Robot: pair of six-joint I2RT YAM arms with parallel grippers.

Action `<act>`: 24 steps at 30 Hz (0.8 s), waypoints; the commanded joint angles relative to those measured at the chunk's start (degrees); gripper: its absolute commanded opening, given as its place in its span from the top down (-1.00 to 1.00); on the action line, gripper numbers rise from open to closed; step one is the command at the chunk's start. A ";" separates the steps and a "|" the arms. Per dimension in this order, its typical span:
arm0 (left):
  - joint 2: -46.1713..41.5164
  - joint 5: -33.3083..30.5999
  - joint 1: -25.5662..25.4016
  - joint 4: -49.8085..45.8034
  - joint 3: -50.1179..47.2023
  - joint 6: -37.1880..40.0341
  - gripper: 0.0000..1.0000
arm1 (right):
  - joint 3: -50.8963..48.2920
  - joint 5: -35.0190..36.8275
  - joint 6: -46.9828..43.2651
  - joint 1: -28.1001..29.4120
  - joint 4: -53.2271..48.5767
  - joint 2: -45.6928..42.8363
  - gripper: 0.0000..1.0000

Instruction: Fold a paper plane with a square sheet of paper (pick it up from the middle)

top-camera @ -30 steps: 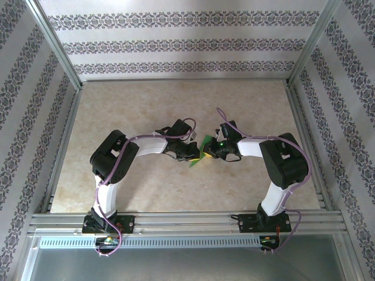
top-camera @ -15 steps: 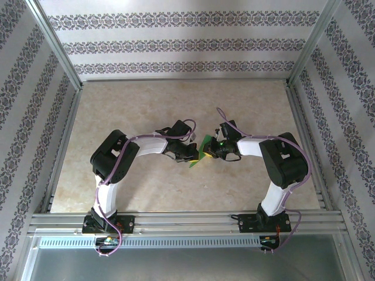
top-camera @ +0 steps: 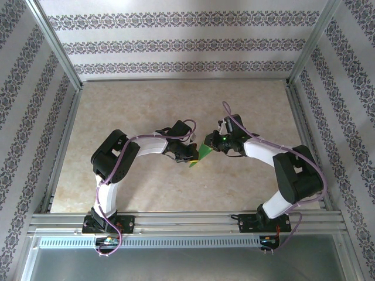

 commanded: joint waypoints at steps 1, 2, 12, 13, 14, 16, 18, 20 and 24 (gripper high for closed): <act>2.07 -2.16 -0.14 -5.58 0.02 1.18 0.93 | -0.57 2.39 -0.15 1.31 -1.57 1.37 0.73; 2.05 -2.22 -0.14 -5.58 -0.04 1.17 0.94 | -0.67 2.32 0.20 1.69 -1.19 1.88 0.73; 2.05 -2.43 -0.14 -5.40 -0.16 0.91 0.94 | 0.04 1.01 2.27 3.65 0.12 8.63 0.74; 2.07 -2.43 -0.14 -5.41 -0.22 0.91 0.94 | -0.18 1.21 2.37 3.64 0.07 9.09 0.74; 1.96 -2.41 -0.14 -5.41 -0.33 0.92 0.94 | -0.48 1.50 2.52 3.57 0.06 9.47 0.74; 1.79 -2.38 -0.14 -5.50 -0.37 0.92 0.94 | -0.83 2.17 2.68 3.46 -0.03 10.14 0.74; 1.44 -2.29 -0.15 -5.75 -0.42 1.11 0.94 | -1.17 2.99 2.63 3.09 -0.53 10.86 0.75; 0.96 -2.33 -0.14 -6.47 -0.65 1.56 0.93 | -1.20 3.74 2.39 2.72 -1.39 11.42 0.77; -0.52 -1.47 -0.23 -7.55 -1.62 3.09 0.86 | -1.15 5.21 1.78 2.12 -3.25 12.31 0.78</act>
